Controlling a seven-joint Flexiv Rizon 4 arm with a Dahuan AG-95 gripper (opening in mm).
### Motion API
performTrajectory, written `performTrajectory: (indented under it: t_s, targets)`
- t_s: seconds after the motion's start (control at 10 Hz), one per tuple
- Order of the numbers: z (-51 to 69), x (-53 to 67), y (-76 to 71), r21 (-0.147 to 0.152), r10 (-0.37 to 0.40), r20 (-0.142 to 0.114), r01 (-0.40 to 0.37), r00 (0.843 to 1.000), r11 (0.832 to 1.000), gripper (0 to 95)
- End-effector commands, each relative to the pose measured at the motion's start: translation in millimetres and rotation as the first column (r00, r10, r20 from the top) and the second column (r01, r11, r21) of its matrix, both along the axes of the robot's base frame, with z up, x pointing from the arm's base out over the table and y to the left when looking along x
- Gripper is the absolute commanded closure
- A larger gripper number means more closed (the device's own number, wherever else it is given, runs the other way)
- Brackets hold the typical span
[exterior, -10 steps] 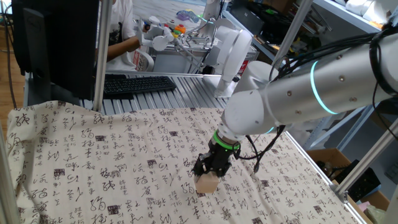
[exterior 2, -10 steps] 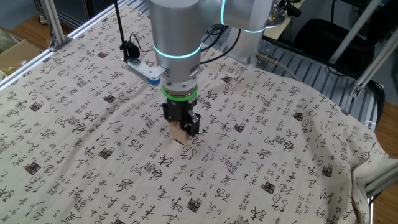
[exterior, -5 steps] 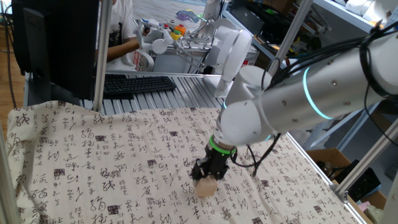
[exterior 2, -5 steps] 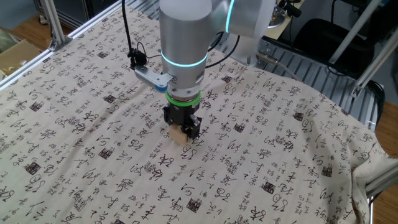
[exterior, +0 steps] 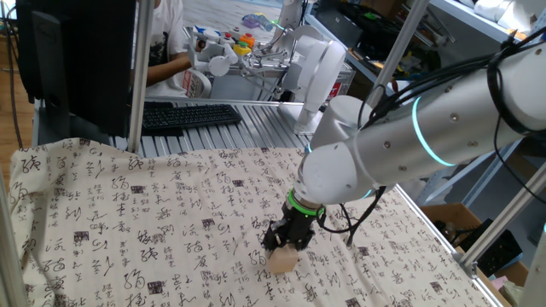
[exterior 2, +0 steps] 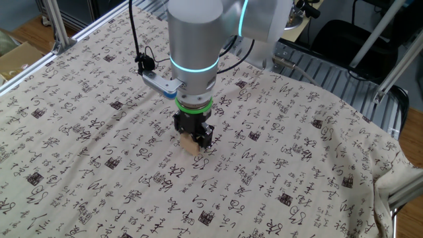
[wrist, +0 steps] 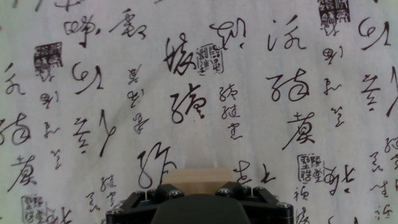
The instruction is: Pick up the small block on the left and move it to the right
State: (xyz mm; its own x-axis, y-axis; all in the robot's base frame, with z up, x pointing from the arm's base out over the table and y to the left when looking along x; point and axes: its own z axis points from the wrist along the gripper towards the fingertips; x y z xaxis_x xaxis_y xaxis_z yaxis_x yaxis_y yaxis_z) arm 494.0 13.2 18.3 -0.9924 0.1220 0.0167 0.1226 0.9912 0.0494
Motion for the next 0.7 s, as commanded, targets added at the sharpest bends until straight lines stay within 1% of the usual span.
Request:
performTrajectory:
  t_s: [0.1, 0.2, 0.3, 0.6, 0.7]
  targets:
    - [-5.2, 2.4, -1.1, -0.011, 0.003, 0.009, -0.003, 1.0, 1.0, 95.0]
    - [-5.2, 2.7, -1.1, -0.023, 0.004, 0.006, -0.004, 1.0, 1.0, 95.0]
    - [-5.2, 2.7, -1.1, -0.021, 0.004, 0.002, -0.003, 1.0, 1.0, 95.0]
    - [-5.3, 2.7, -1.2, -0.018, -0.007, 0.0, 0.007, 1.0, 1.0, 95.0]
    - [-5.5, 2.6, -1.3, -0.014, -0.029, 0.001, 0.029, 1.0, 0.999, 95.0]
